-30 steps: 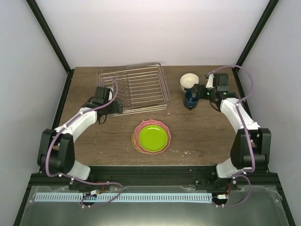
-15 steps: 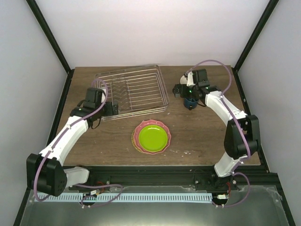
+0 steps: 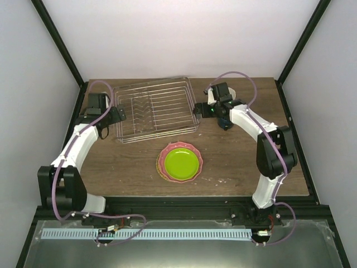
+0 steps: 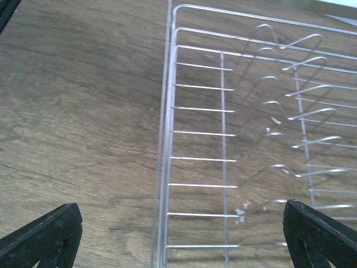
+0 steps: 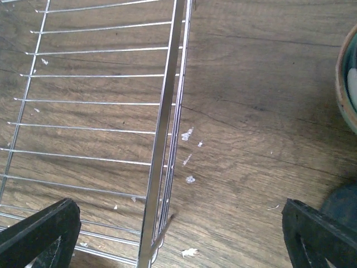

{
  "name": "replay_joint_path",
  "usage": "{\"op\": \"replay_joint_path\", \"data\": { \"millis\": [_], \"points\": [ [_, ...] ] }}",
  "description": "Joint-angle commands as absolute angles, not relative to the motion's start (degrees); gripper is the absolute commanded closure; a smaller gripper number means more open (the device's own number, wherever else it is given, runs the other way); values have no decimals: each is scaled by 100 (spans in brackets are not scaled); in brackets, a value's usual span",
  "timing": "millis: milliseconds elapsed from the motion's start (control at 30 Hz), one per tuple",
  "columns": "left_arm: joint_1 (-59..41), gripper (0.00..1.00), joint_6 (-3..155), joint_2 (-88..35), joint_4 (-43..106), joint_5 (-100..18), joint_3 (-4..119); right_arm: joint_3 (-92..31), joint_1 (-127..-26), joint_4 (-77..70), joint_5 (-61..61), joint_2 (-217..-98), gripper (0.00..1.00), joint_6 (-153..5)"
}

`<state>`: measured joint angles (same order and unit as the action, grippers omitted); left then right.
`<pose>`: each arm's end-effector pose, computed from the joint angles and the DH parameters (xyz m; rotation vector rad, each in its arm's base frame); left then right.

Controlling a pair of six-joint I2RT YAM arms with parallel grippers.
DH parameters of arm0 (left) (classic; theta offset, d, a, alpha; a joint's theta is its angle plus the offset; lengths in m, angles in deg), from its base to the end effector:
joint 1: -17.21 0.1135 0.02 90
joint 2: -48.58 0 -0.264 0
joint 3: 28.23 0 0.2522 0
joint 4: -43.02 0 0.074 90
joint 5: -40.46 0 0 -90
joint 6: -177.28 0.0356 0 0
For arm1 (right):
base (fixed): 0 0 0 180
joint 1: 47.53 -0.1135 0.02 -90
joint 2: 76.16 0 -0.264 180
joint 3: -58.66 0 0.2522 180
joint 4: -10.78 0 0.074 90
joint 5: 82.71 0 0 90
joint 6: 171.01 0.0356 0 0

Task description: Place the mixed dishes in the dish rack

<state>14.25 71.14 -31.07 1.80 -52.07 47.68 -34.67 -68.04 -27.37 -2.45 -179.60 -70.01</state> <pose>0.3014 -0.0140 0.2793 -0.2920 2.3391 -0.1108 0.3747 0.1466 0.2446 -0.2821 2.4319 0.4540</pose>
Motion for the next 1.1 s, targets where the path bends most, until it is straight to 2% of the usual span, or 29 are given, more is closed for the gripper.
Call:
{"op": "replay_joint_path", "data": {
  "millis": [0,167,433,1067],
  "points": [
    [1636,0,7092,-3224,363,-5162,4944,-3769,-6914,-2907,-97,-18004,0,-7015],
    [1870,0,7094,-3333,402,-5329,4864,-3647,-7001,-3099,83,-18015,0,-7055],
    [2379,0,6861,-3650,862,-4946,4602,-3390,-7095,-3259,266,-17952,0,-7064],
    [2538,0,6951,-3904,916,-4981,4714,-2721,-7172,-3665,456,-17602,0,-7231]
  ]
}}
